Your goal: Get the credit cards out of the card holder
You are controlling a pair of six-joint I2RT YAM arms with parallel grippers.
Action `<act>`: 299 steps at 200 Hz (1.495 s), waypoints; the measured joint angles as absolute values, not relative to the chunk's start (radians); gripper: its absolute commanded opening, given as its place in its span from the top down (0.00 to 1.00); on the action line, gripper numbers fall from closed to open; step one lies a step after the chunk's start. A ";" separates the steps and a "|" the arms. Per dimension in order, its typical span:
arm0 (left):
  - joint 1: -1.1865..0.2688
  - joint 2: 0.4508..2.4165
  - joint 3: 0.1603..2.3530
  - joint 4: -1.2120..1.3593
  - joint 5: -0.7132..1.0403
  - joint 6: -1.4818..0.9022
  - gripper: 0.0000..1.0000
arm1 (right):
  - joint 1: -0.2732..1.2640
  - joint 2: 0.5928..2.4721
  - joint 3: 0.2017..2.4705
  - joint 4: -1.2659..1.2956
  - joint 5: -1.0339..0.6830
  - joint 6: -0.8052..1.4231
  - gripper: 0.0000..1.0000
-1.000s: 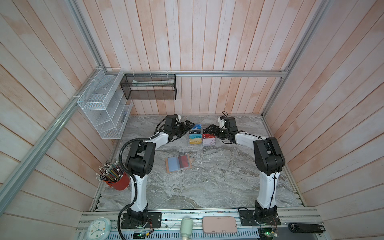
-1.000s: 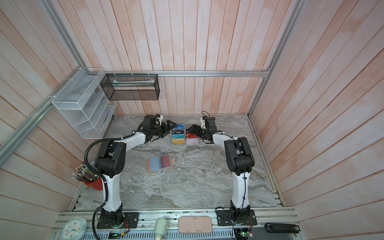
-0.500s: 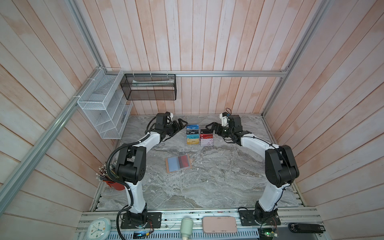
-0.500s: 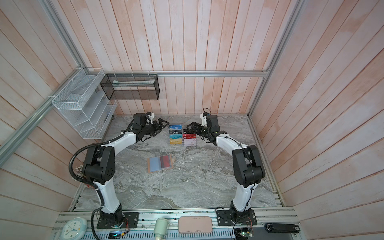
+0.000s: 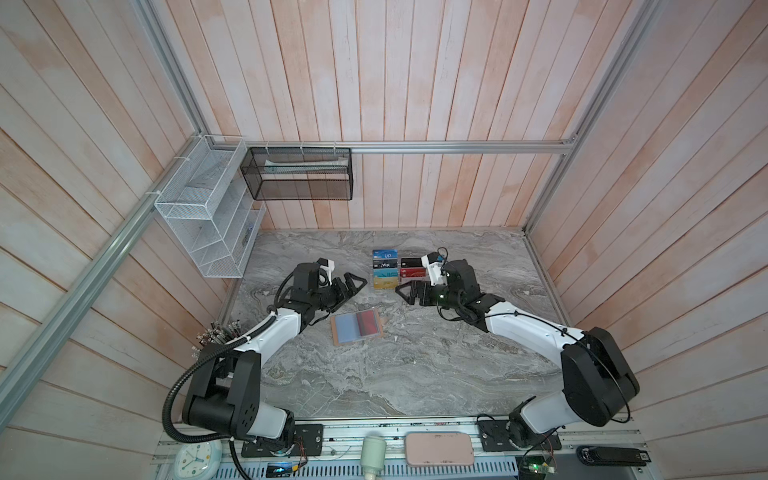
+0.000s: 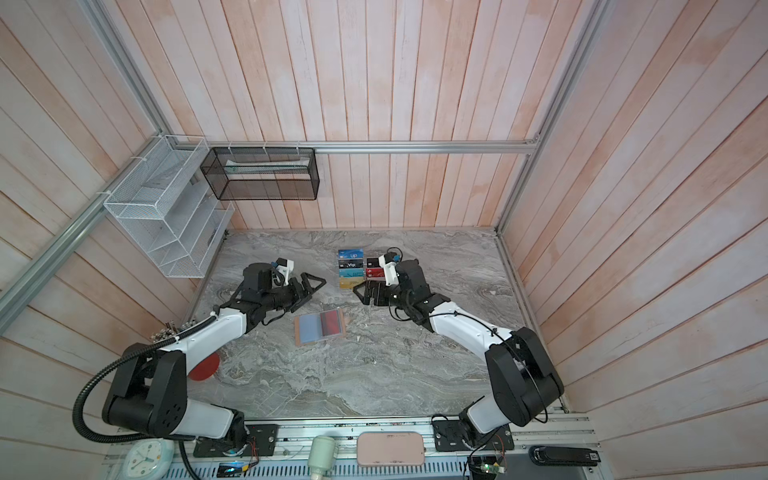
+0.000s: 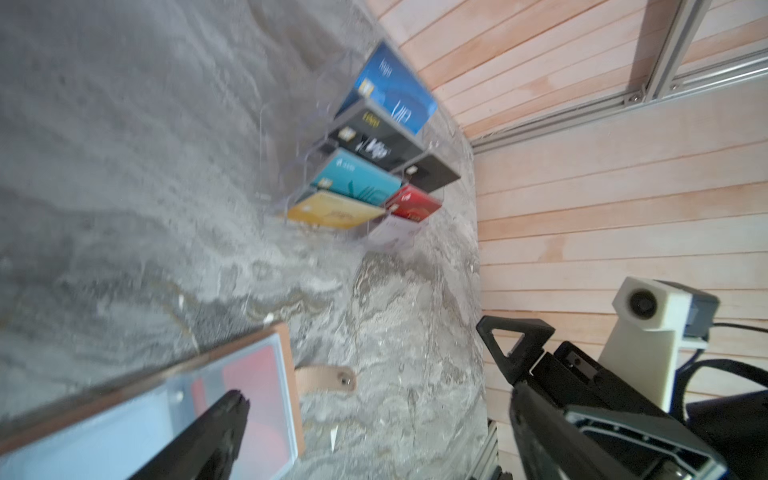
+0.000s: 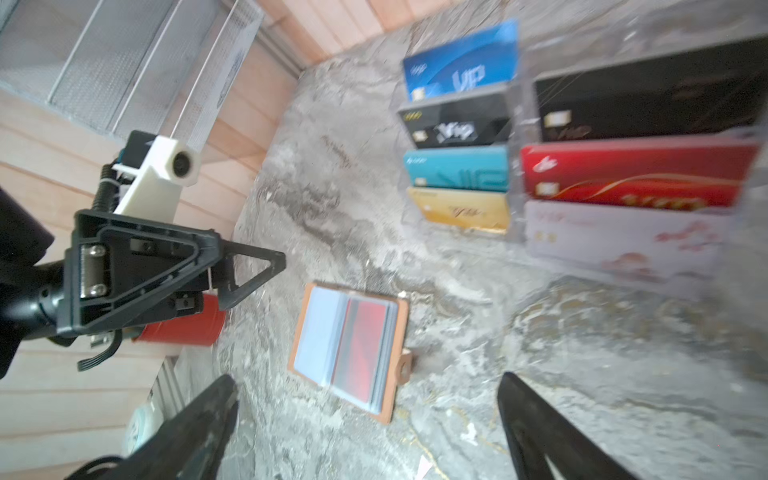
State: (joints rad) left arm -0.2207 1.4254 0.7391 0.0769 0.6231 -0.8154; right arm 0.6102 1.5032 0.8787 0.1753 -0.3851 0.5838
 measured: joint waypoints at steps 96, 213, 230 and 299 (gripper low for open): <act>-0.169 1.382 0.497 0.275 0.767 -0.959 0.00 | 0.812 1.639 0.780 0.381 -0.377 0.654 0.02; -0.159 1.530 0.489 0.435 0.807 -1.037 0.00 | 0.820 1.812 0.888 0.438 -0.417 0.667 0.02; -0.157 1.541 0.479 0.447 0.808 -1.040 0.00 | 0.821 1.831 0.901 0.443 -0.422 0.667 0.02; -0.129 1.578 0.461 0.487 0.817 -1.045 0.00 | 0.836 1.853 0.902 0.467 -0.433 0.686 0.02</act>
State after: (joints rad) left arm -0.1291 1.5780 0.4606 0.4866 0.8169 -1.0451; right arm 0.8364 1.8530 0.9024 0.4671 -0.4332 0.6857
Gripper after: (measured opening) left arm 0.999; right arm 0.981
